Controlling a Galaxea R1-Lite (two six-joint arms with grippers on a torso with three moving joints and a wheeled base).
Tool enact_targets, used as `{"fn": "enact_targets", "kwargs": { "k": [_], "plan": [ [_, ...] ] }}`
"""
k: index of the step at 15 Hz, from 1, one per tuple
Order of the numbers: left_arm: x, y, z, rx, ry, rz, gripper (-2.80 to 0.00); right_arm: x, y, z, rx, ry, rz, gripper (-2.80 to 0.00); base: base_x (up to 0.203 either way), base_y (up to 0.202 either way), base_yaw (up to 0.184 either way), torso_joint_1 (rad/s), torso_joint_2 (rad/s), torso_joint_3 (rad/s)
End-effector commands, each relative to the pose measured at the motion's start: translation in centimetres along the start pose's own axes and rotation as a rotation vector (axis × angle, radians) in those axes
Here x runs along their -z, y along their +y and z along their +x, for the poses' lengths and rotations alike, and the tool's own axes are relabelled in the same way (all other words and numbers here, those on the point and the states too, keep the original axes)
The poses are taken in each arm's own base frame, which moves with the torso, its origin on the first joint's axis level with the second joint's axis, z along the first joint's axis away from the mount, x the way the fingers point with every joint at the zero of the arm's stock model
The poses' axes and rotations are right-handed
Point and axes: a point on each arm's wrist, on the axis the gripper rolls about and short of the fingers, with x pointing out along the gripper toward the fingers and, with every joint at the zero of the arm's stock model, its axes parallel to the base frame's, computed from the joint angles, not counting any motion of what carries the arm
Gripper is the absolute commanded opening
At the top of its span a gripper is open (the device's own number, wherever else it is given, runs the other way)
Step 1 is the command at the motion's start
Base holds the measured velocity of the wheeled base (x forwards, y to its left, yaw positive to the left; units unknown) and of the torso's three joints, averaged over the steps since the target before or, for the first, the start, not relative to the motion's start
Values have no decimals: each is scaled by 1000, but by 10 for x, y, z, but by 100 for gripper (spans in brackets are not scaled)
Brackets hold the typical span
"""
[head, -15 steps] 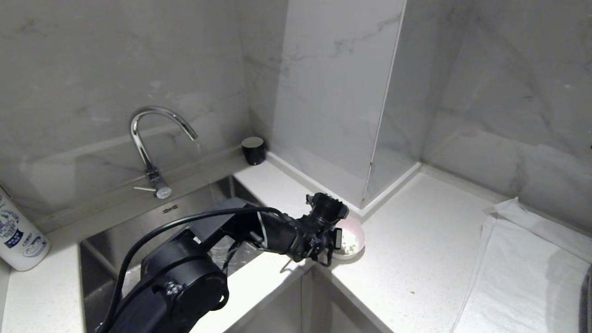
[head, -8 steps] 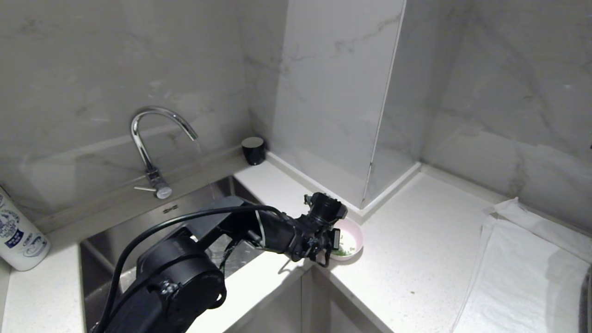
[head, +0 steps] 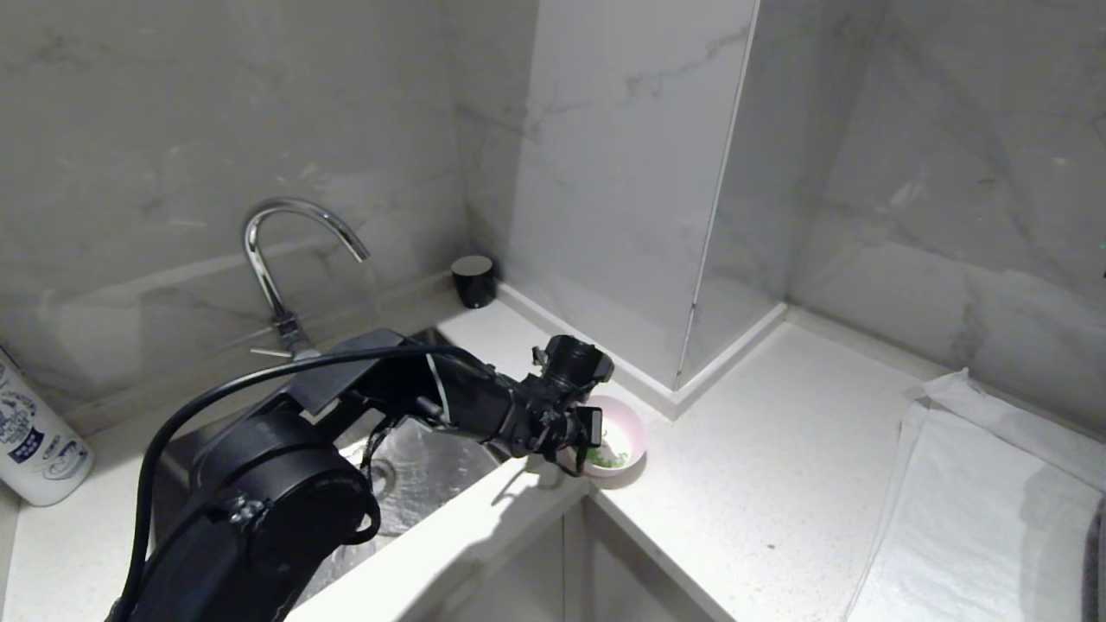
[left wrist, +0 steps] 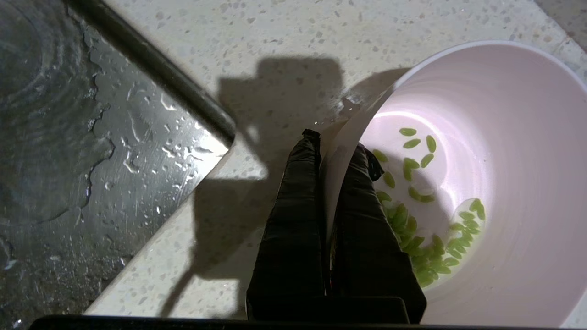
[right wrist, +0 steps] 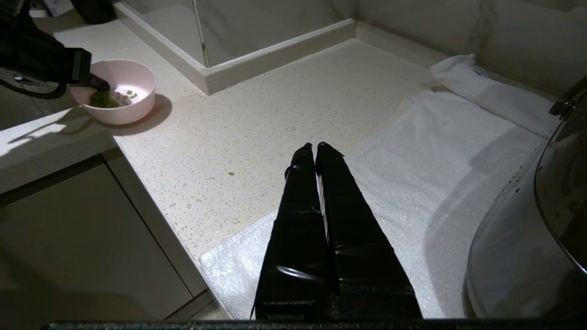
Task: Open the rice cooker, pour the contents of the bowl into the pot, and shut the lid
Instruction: Pick up the bowl on the table, then fill a bowl with water from the tap
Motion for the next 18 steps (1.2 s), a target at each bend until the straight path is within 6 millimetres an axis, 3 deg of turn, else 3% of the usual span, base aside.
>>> {"fn": "enact_targets", "kwargs": {
  "k": [1,5,13,18],
  "plan": [
    [-8,18,-10,-25,-1,-34,-280,0,0,0,1,0,0,-280,0,0,0,0,0,0],
    [-2,46,-27,-7,73,-112,-280,0,0,0,-1,0,0,-280,0,0,0,0,0,0],
    [-22,177,-31,-101,74,-354,-280,0,0,0,-1,0,0,-280,0,0,0,0,0,0],
    [-12,233,-28,-151,52,-443,-280,0,0,0,-1,0,0,-280,0,0,0,0,0,0]
  ]
}}
